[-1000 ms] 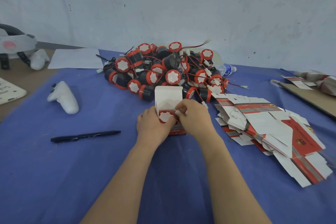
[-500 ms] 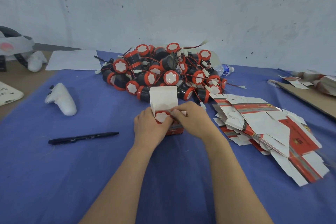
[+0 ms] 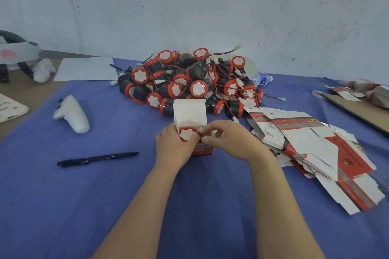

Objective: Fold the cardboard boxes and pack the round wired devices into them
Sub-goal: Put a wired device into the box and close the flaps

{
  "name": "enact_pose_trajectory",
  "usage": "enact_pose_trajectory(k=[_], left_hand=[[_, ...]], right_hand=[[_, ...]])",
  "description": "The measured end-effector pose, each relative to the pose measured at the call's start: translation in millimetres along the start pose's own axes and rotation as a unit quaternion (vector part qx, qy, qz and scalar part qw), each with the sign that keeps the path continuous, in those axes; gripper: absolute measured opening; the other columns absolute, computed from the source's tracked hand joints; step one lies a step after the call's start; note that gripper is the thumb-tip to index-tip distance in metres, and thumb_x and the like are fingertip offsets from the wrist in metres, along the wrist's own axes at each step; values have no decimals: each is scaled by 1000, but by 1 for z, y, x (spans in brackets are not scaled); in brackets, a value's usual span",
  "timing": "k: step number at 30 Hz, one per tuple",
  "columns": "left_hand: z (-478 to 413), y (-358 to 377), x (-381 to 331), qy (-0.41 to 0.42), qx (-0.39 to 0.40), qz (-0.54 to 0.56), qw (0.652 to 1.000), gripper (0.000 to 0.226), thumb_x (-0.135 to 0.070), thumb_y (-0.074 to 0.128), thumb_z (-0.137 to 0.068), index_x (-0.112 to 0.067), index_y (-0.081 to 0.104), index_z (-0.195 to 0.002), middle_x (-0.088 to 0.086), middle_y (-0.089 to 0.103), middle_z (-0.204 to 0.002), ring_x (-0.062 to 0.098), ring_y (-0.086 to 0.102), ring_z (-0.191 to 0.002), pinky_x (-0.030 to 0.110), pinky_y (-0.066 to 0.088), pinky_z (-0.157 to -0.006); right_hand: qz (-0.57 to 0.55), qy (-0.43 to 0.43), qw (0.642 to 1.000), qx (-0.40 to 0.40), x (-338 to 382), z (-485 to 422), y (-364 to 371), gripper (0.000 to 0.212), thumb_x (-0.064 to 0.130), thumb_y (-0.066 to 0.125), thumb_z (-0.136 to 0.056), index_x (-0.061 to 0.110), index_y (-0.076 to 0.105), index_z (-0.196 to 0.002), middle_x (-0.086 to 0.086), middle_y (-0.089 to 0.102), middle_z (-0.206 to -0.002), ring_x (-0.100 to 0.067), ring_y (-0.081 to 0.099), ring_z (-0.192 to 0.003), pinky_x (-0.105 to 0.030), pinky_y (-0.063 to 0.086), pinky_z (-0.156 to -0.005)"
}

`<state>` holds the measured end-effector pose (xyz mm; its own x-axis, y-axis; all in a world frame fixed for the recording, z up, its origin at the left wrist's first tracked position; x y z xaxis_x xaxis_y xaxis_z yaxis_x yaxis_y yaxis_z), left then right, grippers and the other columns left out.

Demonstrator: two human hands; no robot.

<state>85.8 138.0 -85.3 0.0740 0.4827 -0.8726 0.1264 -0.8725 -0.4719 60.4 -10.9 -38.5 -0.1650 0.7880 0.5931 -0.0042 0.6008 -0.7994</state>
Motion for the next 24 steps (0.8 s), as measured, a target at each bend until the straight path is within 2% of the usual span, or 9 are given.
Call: enact_pose_trajectory(k=[2,4,5,7,10,12,16,20,24], left_hand=[[0,0,-1,1,3,4,1000,48,-40,64,-81,-14,57,-121,5,61,-119,25,52,-116,45,45,-98],[0,0,-2,1,7,7,1000,47,-40,64,-82,-14,56,-121,5,60,-119,26,52,-116,45,46,-98],[0,0,-2,2,9,7,1000,46,-39,64,-83,-14,56,-121,6,60,-120,26,52,-116,45,45,-98],[0,0,-2,7,15,6,1000,45,-38,64,-84,-15,55,-121,6,60,-120,26,53,-115,45,45,-99],[0,0,-3,8,18,1,1000,44,-37,63,-84,-15,55,-121,6,60,-119,26,53,-114,45,45,-98],[-1,0,-4,10,17,-3,1000,41,-36,64,-84,-15,56,-119,6,62,-117,26,54,-112,45,46,-97],[-1,1,-5,5,18,-10,1000,42,-37,63,-82,-17,58,-118,4,63,-116,25,54,-112,44,46,-96],[-1,2,-4,3,15,-19,1000,39,-37,62,-82,-18,59,-116,3,63,-114,24,53,-111,44,46,-96],[-1,1,-4,3,23,-22,999,41,-41,61,-80,-18,59,-114,4,63,-112,24,54,-108,44,46,-96]], right_hand=[[-14,-1,1000,-21,1,0,0,5,26,63,-91,26,67,-93,12,64,-96,-2,52,-78,-11,38,-62],[-3,-4,999,-41,5,-1,1,6,24,62,-91,26,65,-85,11,60,-89,-1,51,-74,-10,36,-60],[14,-4,999,-49,7,-3,3,7,23,62,-91,26,64,-84,8,58,-93,-3,51,-79,-12,37,-64],[49,8,997,-67,11,-6,6,6,23,62,-91,24,65,-86,1,56,-101,-13,53,-93,-23,41,-71],[76,49,992,-85,18,-8,12,8,19,58,-92,20,66,-90,6,57,-86,-17,56,-84,-29,46,-64],[97,71,988,-95,21,-10,16,11,15,55,-92,19,64,-94,1,63,-90,-21,60,-84,-34,52,-70],[114,101,980,-126,28,-12,20,19,5,50,-87,18,59,-98,-4,65,-97,-24,60,-89,-38,51,-78],[159,128,973,-104,29,-14,23,25,3,50,-86,14,67,-102,-6,68,-99,-25,61,-91,-39,54,-79],[139,132,979,-63,23,-16,19,25,9,50,-86,12,71,-101,-7,68,-100,-26,60,-92,-37,55,-74]])
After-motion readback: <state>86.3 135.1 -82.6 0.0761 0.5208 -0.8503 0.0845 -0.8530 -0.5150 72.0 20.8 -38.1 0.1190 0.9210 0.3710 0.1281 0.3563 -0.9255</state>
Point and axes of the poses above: each hand's wrist, its own z-axis away from the middle knuckle, its own y-axis out of the palm, x = y × z, the point moved 2 cm from there along -z, towards the middle knuckle
